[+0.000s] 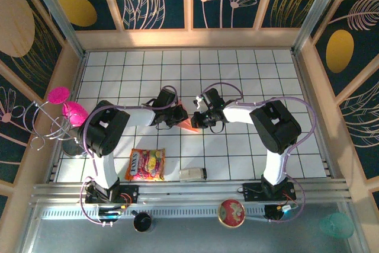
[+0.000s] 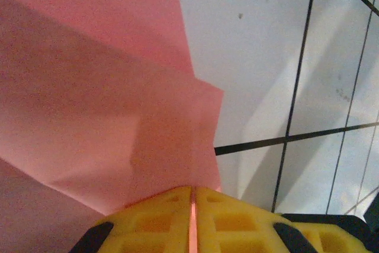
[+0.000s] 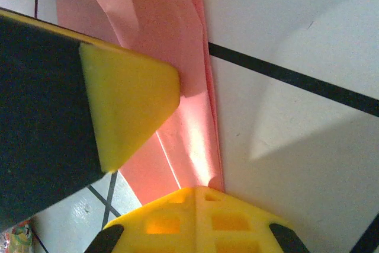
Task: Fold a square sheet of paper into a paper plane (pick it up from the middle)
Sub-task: Fourth fold the wing at the center of the table.
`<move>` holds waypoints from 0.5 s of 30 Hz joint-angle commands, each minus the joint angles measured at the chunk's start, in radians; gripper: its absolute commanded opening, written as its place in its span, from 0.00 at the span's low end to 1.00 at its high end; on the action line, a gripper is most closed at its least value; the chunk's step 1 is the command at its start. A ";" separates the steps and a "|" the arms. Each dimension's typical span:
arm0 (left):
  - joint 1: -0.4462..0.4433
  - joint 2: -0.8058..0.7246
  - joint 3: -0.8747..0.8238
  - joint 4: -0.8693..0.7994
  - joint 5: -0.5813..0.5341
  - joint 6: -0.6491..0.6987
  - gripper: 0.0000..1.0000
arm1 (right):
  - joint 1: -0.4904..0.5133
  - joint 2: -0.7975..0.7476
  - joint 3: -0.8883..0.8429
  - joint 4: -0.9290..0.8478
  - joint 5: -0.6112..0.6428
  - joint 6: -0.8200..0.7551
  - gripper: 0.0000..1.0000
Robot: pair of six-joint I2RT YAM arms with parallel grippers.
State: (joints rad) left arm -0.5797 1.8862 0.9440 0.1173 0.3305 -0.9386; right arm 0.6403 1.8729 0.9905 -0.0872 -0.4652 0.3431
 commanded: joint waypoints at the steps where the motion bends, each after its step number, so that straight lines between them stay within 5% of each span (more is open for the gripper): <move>1: 0.032 0.023 0.010 -0.068 -0.069 0.031 0.11 | 0.021 0.056 -0.038 -0.111 0.089 0.003 0.03; 15: 0.226 0.064 0.087 -0.100 -0.060 0.165 0.13 | 0.021 0.066 -0.109 -0.120 0.146 0.030 0.03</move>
State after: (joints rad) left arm -0.4198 1.9217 1.0008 0.0738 0.3767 -0.8379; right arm 0.6460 1.8633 0.9527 -0.0319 -0.4454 0.3584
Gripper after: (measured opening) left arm 0.126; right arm 0.049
